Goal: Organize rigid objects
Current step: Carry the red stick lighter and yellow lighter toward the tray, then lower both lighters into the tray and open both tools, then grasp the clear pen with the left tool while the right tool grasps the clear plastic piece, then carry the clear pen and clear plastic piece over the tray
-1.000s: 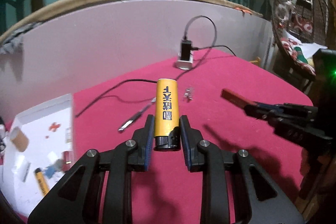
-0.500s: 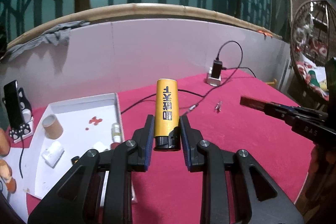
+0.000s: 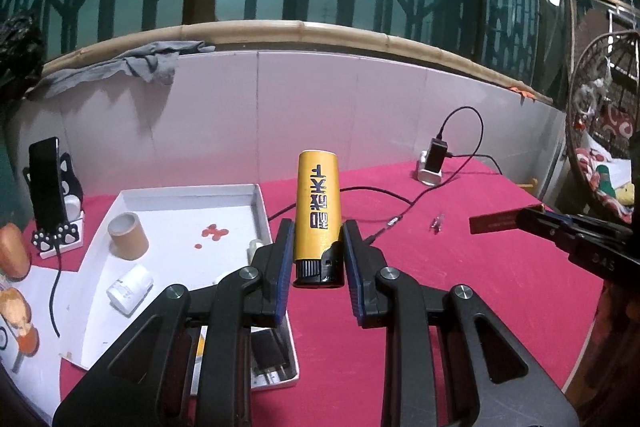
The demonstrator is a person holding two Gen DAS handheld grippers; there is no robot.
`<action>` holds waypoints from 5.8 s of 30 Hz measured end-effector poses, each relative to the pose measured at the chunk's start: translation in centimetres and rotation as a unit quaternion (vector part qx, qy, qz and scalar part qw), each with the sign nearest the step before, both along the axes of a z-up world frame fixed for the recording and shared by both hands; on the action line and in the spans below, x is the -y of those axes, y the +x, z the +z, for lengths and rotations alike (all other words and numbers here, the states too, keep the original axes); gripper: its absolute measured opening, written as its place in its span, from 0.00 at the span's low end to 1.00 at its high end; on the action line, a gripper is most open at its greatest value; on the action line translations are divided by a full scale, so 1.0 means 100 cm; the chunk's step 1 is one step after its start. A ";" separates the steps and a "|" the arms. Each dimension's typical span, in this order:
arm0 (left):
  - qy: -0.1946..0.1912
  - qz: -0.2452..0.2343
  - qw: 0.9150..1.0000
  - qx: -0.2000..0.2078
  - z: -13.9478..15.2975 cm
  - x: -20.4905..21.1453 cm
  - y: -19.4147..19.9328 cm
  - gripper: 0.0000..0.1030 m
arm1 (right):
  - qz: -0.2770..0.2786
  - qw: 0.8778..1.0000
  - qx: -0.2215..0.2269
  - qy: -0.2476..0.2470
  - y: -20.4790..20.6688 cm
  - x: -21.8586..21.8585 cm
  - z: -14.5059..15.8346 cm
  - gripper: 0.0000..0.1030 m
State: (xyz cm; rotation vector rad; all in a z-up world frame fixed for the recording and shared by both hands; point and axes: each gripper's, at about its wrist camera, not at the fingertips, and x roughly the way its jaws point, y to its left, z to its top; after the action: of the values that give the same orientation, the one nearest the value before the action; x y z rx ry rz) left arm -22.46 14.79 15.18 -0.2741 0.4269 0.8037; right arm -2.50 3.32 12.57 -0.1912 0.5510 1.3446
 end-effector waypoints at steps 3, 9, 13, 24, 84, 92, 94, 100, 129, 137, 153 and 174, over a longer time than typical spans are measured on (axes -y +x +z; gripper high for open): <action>-0.003 0.005 1.000 0.003 -0.001 -0.002 -0.004 0.23 | 0.008 1.000 0.005 0.001 -0.007 -0.005 0.004 0.10; -0.009 0.014 1.000 0.009 -0.004 -0.008 -0.012 0.23 | 0.024 1.000 0.016 0.001 -0.020 -0.015 0.010 0.10; -0.014 0.021 1.000 0.013 -0.005 -0.015 -0.019 0.23 | 0.034 0.999 0.022 -0.001 -0.029 -0.021 0.012 0.10; -0.028 0.042 0.998 0.026 -0.010 -0.030 -0.040 0.23 | 0.073 0.996 0.048 -0.003 -0.058 -0.046 0.023 0.10; -0.080 0.238 0.967 -0.034 -0.074 -0.156 -0.120 1.00 | 0.123 0.985 0.089 -0.083 -0.162 -0.208 -0.044 0.81; -0.055 0.257 0.964 -0.033 -0.059 -0.146 -0.123 1.00 | 0.110 0.987 0.074 -0.090 -0.154 -0.197 -0.048 0.82; -0.050 0.257 0.964 -0.033 -0.057 -0.143 -0.123 1.00 | 0.109 0.987 0.072 -0.089 -0.152 -0.194 -0.048 0.82; -0.043 0.242 0.969 -0.029 -0.049 -0.133 -0.113 1.00 | 0.086 0.991 0.061 -0.086 -0.131 -0.179 -0.049 0.82; -0.081 -0.113 0.973 -0.187 -0.110 -0.071 0.182 1.00 | -0.126 0.976 -0.057 -0.170 0.119 -0.117 -0.119 0.80; -0.080 -0.123 0.960 -0.238 -0.134 -0.103 0.228 1.00 | -0.171 0.967 -0.067 -0.175 0.134 -0.147 -0.116 0.48; -0.098 -0.180 0.955 -0.214 -0.131 -0.076 0.213 0.09 | -0.136 0.972 -0.169 -0.089 0.129 -0.038 -0.112 0.14; -0.017 -0.093 0.993 -0.070 -0.047 0.006 0.121 0.09 | -0.097 0.987 -0.126 0.007 0.088 0.017 -0.045 0.15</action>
State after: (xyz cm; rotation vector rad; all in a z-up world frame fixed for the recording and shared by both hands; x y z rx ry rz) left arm -10.32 14.15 10.52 -0.2061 0.5897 0.6362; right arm 6.27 1.66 8.08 0.0456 0.7539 1.1882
